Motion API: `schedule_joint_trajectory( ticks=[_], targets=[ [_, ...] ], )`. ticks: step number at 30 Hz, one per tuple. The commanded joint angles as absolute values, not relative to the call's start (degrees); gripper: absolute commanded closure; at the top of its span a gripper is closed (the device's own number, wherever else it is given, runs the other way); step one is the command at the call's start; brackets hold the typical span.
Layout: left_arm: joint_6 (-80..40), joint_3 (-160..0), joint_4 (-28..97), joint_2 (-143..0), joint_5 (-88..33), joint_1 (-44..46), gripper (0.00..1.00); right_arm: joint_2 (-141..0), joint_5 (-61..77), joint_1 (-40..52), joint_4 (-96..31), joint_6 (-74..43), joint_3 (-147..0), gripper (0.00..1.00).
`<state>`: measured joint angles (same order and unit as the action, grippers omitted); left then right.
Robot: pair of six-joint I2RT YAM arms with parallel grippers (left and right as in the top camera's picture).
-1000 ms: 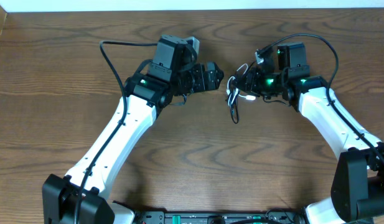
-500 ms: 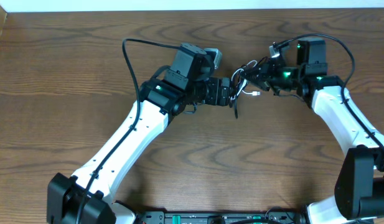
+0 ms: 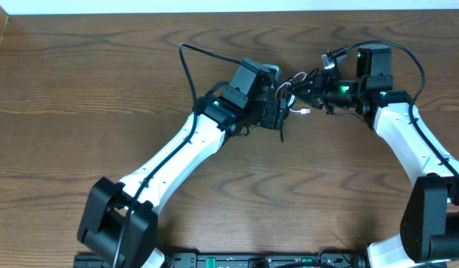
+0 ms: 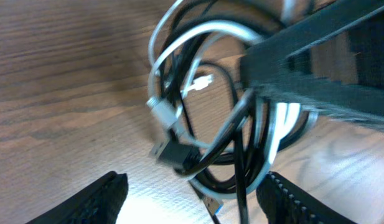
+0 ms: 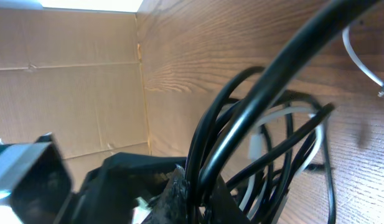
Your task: Untangle cables
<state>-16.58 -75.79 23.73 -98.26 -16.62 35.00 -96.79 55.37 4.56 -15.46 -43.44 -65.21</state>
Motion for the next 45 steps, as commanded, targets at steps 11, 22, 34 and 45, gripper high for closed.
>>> schedule_joint_trajectory(
  ticks=[11, 22, 34, 45],
  targets=[
    [-16.10, -76.14, 21.39, -102.32, -8.64, 34.70, 0.92, -95.92, 59.70, 4.05, -13.63, -42.09, -66.00, 0.99],
    [-16.12, -76.14, 21.41, -94.54, -5.26, 32.88, 0.93, -95.94, 37.10, 4.05, -29.82, -32.53, -66.00, 0.99],
    [-16.08, -76.14, 23.64, -82.35, -5.26, 28.56, 0.92, -95.94, 16.01, 4.05, -39.33, -28.16, -66.00, 0.98],
    [-16.10, -76.14, 21.41, -71.90, -5.30, 25.76, 0.92, -95.94, 1.61, 2.98, -46.30, -25.54, -66.00, 0.96]
  ],
)
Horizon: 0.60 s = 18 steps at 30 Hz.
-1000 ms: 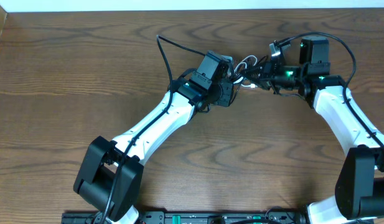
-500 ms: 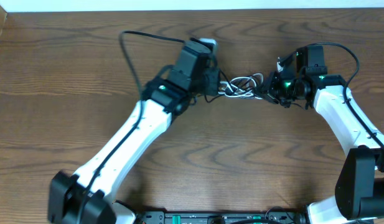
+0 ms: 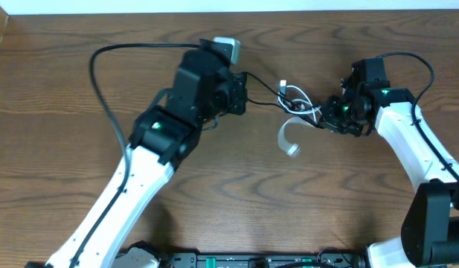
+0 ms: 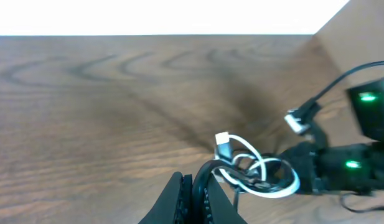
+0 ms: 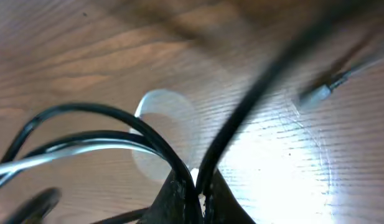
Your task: Untangle cables
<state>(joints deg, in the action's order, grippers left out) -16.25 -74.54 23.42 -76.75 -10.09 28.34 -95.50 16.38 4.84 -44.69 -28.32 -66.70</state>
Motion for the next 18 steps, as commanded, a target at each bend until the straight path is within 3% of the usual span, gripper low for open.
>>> schedule_joint_trajectory(
  ticks=[1, 7, 12, 18],
  targets=[
    [-16.10, -76.14, 21.52, -71.40, -5.30, 25.76, 0.92, -95.94, 1.63, 2.76, -46.70, -25.54, -66.00, 0.96],
    [-16.08, -76.14, 22.68, -70.81, -5.26, 25.78, 0.93, -95.94, 1.83, 2.55, -48.62, -21.82, -66.00, 0.95],
    [-15.88, -76.14, 22.83, -70.85, -3.70, 25.43, 0.93, -95.94, -2.55, 2.55, -52.25, -15.16, -66.00, 0.73],
    [-15.92, -76.14, 23.51, -71.75, -5.32, 25.47, 0.92, -95.94, -9.56, 2.39, -55.13, -17.96, -66.00, 0.78]
  ],
)
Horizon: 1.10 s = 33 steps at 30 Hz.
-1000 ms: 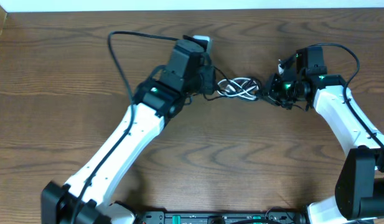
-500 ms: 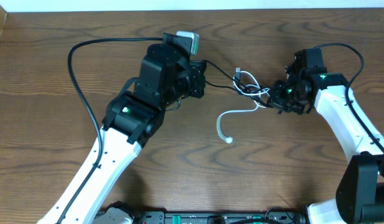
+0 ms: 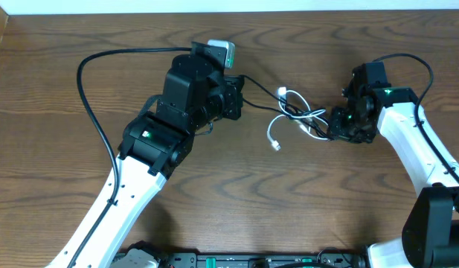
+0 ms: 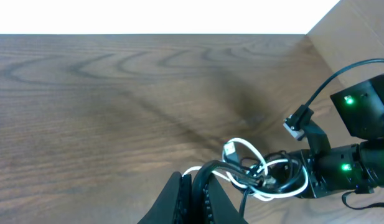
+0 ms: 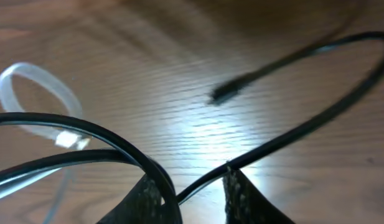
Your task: Untangle cables
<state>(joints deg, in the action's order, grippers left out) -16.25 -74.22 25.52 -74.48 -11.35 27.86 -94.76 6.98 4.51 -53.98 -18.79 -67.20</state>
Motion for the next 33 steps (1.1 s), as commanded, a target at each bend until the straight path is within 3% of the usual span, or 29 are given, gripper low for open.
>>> schedule_joint_trajectory(
  ticks=[1, 5, 9, 12, 17, 23, 30, 33],
  targets=[
    [-15.92, -76.14, 23.86, -72.31, -6.35, 25.47, 0.92, -95.94, -9.06, 2.39, -55.07, -17.96, -66.00, 0.81],
    [-15.88, -76.14, 25.45, -74.48, -6.83, 25.43, 0.92, -95.94, -12.49, 2.28, -55.40, -18.26, -66.00, 0.85],
    [-15.90, -76.14, 25.69, -75.79, -6.83, 25.41, 0.92, -95.94, -19.22, 1.43, -55.94, -21.87, -66.00, 0.79],
    [-15.90, -76.14, 27.03, -76.77, -6.85, 25.43, 0.93, -95.94, -9.56, 1.34, -53.74, -19.09, -66.00, 0.80],
    [-15.92, -76.14, 32.29, -79.72, -7.14, 25.47, 0.92, -95.94, 21.69, 2.52, -47.35, -3.33, -66.00, 0.80],
    [-15.79, -76.14, 38.48, -85.06, -13.21, 25.47, 0.91, -95.94, 26.72, 4.89, -45.21, -2.50, -66.00, 0.70],
    [-12.71, -76.14, 39.88, -91.05, -20.47, 25.47, 0.83, -95.94, 26.72, 4.93, -46.46, -3.79, -66.00, 0.62],
    [-12.43, -76.14, 39.88, -92.29, -20.97, 25.45, 0.62, -95.94, 26.74, 4.91, -45.80, -4.64, -66.00, 0.51]
  ],
)
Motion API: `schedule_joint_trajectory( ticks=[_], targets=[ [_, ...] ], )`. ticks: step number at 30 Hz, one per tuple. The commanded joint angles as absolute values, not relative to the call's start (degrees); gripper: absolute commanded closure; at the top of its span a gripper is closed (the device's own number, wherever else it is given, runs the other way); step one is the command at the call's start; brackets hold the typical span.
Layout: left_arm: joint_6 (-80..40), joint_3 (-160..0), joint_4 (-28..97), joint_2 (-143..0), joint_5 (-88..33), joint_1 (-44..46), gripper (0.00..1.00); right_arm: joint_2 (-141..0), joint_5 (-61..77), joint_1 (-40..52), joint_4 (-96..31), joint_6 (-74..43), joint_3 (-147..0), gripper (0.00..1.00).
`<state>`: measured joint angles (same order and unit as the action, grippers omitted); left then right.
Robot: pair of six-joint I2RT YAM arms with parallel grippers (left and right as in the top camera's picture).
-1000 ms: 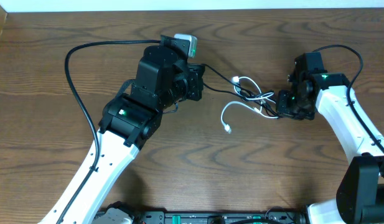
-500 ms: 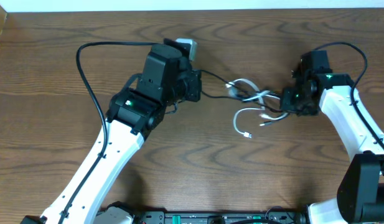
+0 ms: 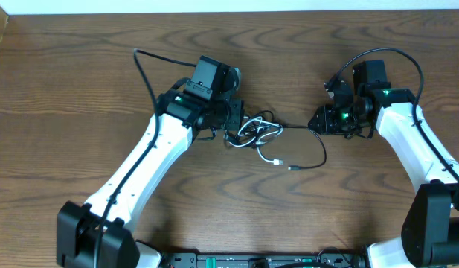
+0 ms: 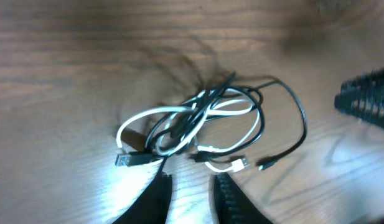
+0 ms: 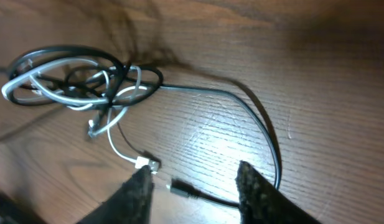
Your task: Untangle cables
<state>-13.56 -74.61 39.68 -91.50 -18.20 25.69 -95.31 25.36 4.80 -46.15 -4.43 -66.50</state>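
A tangle of black and white cables (image 3: 255, 132) lies on the wooden table (image 3: 65, 89). In the left wrist view the bundle (image 4: 198, 121) rests just beyond my left gripper (image 4: 190, 186), whose jaws stand open with only bare wood between them. One black cable (image 3: 318, 152) trails out of the tangle to the right and curls back to its plug (image 5: 182, 186). A white cable end (image 5: 145, 163) lies near it. My right gripper (image 5: 195, 171) is open above these loose ends, holding nothing. Seen from overhead, the left gripper (image 3: 233, 128) is at the tangle's left and the right gripper (image 3: 317, 121) is to its right.
The left arm's own black lead (image 3: 151, 67) arcs over the table at the back left. A cardboard wall borders the table's far left corner. A blue-tipped plug (image 4: 126, 160) sticks out of the bundle's left side.
Both grippers have let go. The tangle, held between them above the table before, now lies on the wood by the left gripper. The left arm has dropped low; the right gripper has drawn back.
At first both grippers met at the bundle, the right one shut on black cables. Then they were apart, each shut on a cable, with the tangle stretched between them and a white end dangling. Now the bundle lies released on the table, a black cable trailing free.
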Motion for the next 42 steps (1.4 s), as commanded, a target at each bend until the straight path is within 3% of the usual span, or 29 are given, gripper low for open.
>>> schedule_joint_trajectory(
  ticks=[1, 4, 6, 12, 19, 25, 28, 34, 42],
  targets=[
    [-12.29, -76.14, 39.86, -92.47, -20.93, 25.45, 0.50, -95.94, 26.74, 4.91, -45.56, -4.69, -66.00, 0.48],
    [-8.91, -76.16, 38.06, -92.25, -19.66, 25.36, 0.35, -95.94, 26.74, 4.91, -44.91, -4.73, -66.00, 0.40],
    [-7.53, -76.51, 36.25, -91.79, -19.70, 25.04, 0.32, -95.94, 26.72, 4.91, -44.49, -5.10, -66.00, 0.37],
    [-4.67, -79.48, 35.31, -91.31, -20.60, 25.63, 0.31, -95.94, 26.72, 4.91, -44.29, -5.13, -66.00, 0.32],
    [14.35, -79.20, 38.33, -96.16, -20.53, 29.08, 0.31, -95.94, 26.50, 4.82, -43.94, -5.08, -66.00, 0.29],
    [15.86, -79.20, 33.89, -104.55, -20.58, 29.08, 0.31, -95.94, 26.50, 4.82, -44.12, -5.08, -66.00, 0.28],
    [15.81, -79.20, 30.85, -106.87, -20.49, 29.12, 0.40, -95.94, 26.50, 4.82, -44.12, -5.08, -66.00, 0.28],
    [15.81, -79.20, 26.74, -109.34, -19.92, 29.12, 0.48, -95.94, 26.52, 4.82, -44.12, -5.08, -66.00, 0.27],
    [16.60, -78.76, 28.64, -111.83, -19.86, 29.47, 0.70, -95.94, 26.52, 4.82, -44.16, -5.06, -66.00, 0.27]
  ],
)
